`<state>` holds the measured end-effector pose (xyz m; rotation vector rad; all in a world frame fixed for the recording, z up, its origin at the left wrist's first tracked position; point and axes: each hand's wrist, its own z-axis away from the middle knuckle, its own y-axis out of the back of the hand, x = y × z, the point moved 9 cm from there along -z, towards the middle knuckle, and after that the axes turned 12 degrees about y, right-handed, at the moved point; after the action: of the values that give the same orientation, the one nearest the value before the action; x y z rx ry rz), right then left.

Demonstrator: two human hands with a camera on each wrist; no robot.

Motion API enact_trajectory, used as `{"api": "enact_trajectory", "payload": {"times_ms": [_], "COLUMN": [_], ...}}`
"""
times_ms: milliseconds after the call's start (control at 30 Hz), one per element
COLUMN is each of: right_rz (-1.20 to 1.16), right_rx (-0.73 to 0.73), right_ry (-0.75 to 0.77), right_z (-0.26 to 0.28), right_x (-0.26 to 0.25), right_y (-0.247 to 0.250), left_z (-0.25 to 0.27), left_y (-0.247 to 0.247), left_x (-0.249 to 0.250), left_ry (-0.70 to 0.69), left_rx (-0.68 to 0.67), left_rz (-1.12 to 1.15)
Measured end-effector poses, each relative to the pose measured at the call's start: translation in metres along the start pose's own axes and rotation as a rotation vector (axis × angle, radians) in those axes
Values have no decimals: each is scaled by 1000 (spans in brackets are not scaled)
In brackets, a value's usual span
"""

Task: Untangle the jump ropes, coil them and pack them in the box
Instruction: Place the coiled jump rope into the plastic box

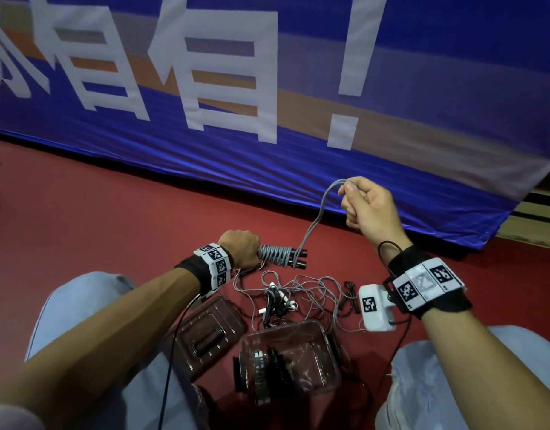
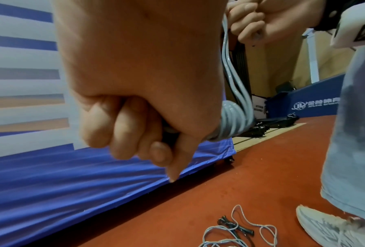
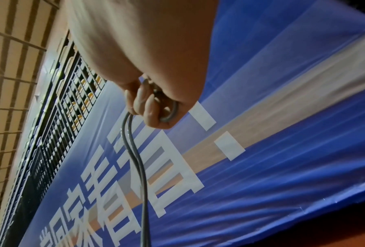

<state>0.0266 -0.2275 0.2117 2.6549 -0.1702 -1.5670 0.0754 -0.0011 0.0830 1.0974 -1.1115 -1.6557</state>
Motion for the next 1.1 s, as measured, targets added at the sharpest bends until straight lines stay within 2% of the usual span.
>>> {"api": "enact_trajectory", "payload": {"times_ms": [67, 167, 233, 300, 367, 433, 467, 533, 633, 733, 833, 900, 967, 1033, 1100], "right_rz": [-23, -74, -108, -157, -164, -167, -190, -224, -156, 169, 438, 527, 544, 529, 544], "right_rx": [92, 263, 392, 497, 524, 471, 415, 290, 213, 136, -61, -176, -245, -292, -377], "right_ry": [-32, -128, -241, -393, -528, -596, -606, -607, -532, -294, 13, 123, 188, 220, 208], "right_z": [1, 2, 8, 20, 32, 38, 40, 40, 37, 24, 19, 25, 32, 34, 37], "right_x": [6, 24, 47, 72, 91, 104, 108, 108, 90, 46, -1, -16, -20, -21, -18], "right_y": [11, 32, 48, 54, 49, 35, 24, 0, -20, -23, -44, -61, -70, -71, -71], "left_z": [6, 20, 33, 47, 54, 51, 47, 33, 10, -1, -5, -7, -6, 0, 6], "left_y": [2, 14, 34, 59, 78, 87, 90, 90, 70, 43, 24, 14, 11, 19, 24], "left_x": [15, 45, 60, 65, 59, 47, 37, 7, -37, -65, -76, -69, -59, -49, -37], "left_ry": [-119, -367, -512, -558, -500, -368, -275, -35, 339, 552, 632, 610, 554, 494, 433], "left_rx": [1, 88, 198, 287, 296, 175, 150, 213, 259, 233, 194, 102, 43, 104, 163], "left_rz": [-25, 7, 102, 292, 606, 1010, 1223, 1547, 1743, 1669, 1499, 1411, 1175, 808, 545]}}
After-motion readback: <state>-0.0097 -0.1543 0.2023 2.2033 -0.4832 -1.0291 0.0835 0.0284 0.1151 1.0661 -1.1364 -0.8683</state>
